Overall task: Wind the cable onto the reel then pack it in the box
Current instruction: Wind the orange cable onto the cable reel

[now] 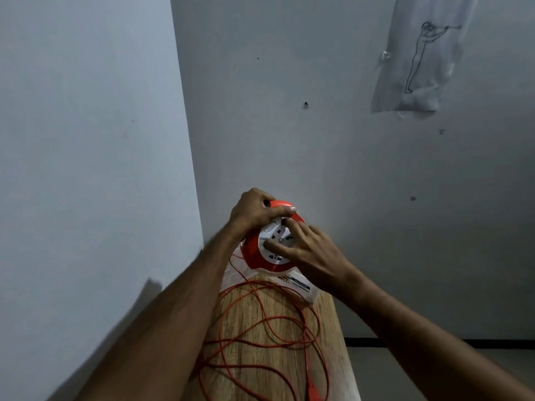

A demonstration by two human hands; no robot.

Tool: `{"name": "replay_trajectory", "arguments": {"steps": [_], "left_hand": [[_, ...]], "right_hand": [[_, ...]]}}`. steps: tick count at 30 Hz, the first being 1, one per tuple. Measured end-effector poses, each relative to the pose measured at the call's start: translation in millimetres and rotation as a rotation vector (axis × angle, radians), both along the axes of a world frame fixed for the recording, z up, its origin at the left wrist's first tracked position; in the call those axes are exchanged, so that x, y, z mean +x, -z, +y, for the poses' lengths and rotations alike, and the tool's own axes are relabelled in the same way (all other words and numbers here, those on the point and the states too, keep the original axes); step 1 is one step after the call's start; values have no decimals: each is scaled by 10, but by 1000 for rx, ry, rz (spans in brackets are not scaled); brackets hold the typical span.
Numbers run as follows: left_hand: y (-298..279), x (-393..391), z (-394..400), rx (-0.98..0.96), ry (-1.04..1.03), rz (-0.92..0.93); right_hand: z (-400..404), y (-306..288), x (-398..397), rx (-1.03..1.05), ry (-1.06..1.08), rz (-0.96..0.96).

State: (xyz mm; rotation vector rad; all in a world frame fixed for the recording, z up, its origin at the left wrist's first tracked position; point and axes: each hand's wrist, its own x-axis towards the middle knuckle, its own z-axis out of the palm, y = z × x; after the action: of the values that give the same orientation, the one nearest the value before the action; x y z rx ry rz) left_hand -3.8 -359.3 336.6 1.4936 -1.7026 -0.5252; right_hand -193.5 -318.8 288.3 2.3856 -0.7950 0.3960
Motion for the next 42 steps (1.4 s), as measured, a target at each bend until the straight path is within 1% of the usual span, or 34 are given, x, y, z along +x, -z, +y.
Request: {"name": "replay_trajectory", "arguments": {"steps": [3,6,9,13,14,16,19,22,24,26,27,28,29,30,31,33,34,35,37,38,40,42], "left_hand": [[-8,-7,-4,-4,22,-14],[-9,-14,-19,-22,24,-8],[-32,6,-45,-51,-4,-1],[-59,33,-36,-71,-33,20],[-58,26,-30,-82,-46,30],[-39,1,-22,-113,-80,55],[16,-61,-9,-163,-126,69],[81,-152,21,-210,-163,31],[120,-215,59,-233,-184,-1],[179,-234,75,-237,-200,-25],[199,-221,77,-228,-203,-22],[218,-188,69,-216,-206,-10],[226,-145,59,-198,-206,20],[224,-98,48,-181,-201,63],[212,-56,35,-168,-194,110],[175,12,18,-161,-187,151],[160,31,4,-165,-182,139],[142,44,-2,-169,-173,122],[113,52,-28,-167,-149,110],[103,47,-45,-162,-138,108],[73,18,-59,-159,-124,90],[66,-27,-56,-161,-111,62]], "right_hand": [[-37,-9,31,-73,-23,70],[-41,-21,111,-155,-2,55],[-99,11,180,-147,21,-30],[-148,25,248,-55,64,-234],[-143,24,266,-51,75,-320],[-128,48,321,-22,103,-551],[-45,94,473,200,269,-891],[63,183,664,402,419,-1336],[89,216,796,627,471,-1693],[75,193,880,957,453,-2086],[51,180,879,1096,417,-2215],[38,177,857,1197,393,-2257],[40,177,823,1230,370,-2213],[73,173,784,1171,357,-2071],[119,186,730,1013,356,-1846],[203,218,562,475,376,-1346],[219,207,455,245,331,-1161],[213,203,370,122,241,-1027],[162,214,258,46,100,-789],[123,229,235,49,87,-665],[82,243,223,64,149,-471],[73,229,243,58,215,-400]]}}
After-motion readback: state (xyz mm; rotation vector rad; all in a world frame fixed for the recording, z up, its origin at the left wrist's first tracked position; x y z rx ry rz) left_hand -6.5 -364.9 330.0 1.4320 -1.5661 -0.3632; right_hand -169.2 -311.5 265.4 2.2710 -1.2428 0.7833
